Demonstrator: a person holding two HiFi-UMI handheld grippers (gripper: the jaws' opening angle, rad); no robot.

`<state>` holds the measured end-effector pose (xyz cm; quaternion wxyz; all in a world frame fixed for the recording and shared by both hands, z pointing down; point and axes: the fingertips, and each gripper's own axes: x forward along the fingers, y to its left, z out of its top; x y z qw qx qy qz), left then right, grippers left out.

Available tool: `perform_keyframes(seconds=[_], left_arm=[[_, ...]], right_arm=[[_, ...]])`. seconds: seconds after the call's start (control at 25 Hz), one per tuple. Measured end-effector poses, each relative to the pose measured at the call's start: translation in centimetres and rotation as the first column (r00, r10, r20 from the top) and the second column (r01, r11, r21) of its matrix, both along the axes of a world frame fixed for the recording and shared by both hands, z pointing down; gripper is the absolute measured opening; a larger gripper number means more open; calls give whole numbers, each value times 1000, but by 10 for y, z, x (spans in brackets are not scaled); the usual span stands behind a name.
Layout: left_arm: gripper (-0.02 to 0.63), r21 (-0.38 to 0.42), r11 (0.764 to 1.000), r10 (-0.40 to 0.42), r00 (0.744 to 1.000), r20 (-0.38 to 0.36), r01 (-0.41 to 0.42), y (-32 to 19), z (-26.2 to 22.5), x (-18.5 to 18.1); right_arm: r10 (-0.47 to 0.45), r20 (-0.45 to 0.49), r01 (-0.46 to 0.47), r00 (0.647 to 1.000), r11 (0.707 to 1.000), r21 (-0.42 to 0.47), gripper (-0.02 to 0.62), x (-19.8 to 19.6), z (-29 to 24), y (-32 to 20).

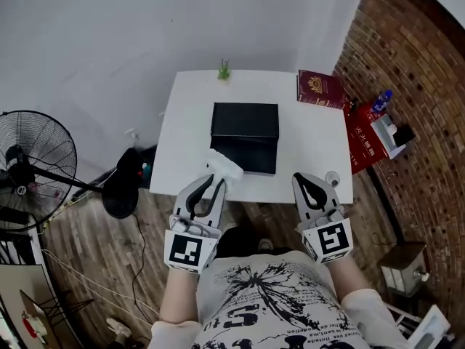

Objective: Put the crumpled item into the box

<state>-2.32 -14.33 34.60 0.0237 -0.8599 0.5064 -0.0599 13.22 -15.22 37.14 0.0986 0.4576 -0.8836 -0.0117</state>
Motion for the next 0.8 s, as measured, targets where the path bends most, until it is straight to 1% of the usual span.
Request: perform_keyframes(seconds=[0.12,0.24,0.32,0.4,0.48,0.6,0.72,0.8], left_arm=[[78,-30,999,37,999,17,-37,-34,11,-6],[78,-80,992,103,994,39,-99,-65,29,-10],[78,-148,979,153,984,90,-139,-84,48,-14],[78,-220,961,199,972,129,-168,-101,70,-16],[78,-297,936,240,961,138,-191,-115,95,-16],[78,-413,881,319,934,163,-229,-130,133,-14],[80,-498,825,413,886,210,-267,-139,167,-7],[80,-545,787,470,853,227,-289,-141,190,-1]], right_arm=[[27,14,-27,1000,999,-44,14,-12,12,-27],[51,19,-49,999,996,-74,14,-24,24,-51],[65,27,-62,998,994,-89,14,-31,30,-68],[84,28,-80,996,991,-108,14,-36,37,-83],[102,16,-99,995,987,-128,14,-37,49,-92],[130,-6,-130,991,978,-166,14,-37,70,-103],[159,-16,-158,987,965,-208,14,-34,92,-111],[177,-17,-176,984,957,-231,14,-33,105,-116]])
